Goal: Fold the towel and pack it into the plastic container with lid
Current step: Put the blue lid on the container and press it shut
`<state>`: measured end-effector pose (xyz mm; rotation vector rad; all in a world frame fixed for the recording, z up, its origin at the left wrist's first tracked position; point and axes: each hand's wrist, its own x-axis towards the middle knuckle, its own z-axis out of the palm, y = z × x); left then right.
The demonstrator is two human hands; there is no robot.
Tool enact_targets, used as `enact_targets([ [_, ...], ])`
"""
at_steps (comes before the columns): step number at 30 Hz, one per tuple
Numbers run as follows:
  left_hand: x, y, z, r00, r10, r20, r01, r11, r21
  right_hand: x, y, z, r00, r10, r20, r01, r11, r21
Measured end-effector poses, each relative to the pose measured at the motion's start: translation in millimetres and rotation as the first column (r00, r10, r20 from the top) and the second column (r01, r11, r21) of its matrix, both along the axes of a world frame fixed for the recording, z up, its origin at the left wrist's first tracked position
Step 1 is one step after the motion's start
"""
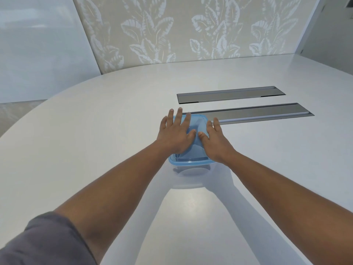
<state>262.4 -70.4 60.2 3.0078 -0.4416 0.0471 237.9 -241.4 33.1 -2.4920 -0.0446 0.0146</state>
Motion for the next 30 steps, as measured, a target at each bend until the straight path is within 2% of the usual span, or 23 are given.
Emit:
enact_targets([
  [6,10,6,-8,0.993,-0.113,-0.036,0.115,0.992,0.043,4,1,8,0.996,0.087,-0.006,-0.087,0.985,-0.148],
  [9,11,4,-9,0.990,-0.128,-0.054,0.130,0.990,0.052,7,3,13,0.999,0.048,-0.002,-0.047,0.962,-0.269],
  [12,10,4,-8,0.990,-0.126,-0.056,0.129,0.990,0.051,18,6,24,0.999,0.020,0.024,-0.011,0.946,-0.325],
  [15,9,4,-7,0.990,-0.129,-0.062,0.133,0.990,0.057,32,7,26,0.999,0.028,0.019,-0.021,0.956,-0.292],
  [20,11,4,-7,0.989,-0.135,-0.057,0.138,0.989,0.051,40,4,18,0.986,0.161,-0.037,-0.165,0.968,-0.191],
  [30,21,6,-14,0.987,-0.132,-0.091,0.129,0.991,-0.033,46,4,13,0.989,0.141,-0.049,-0.145,0.987,-0.076],
])
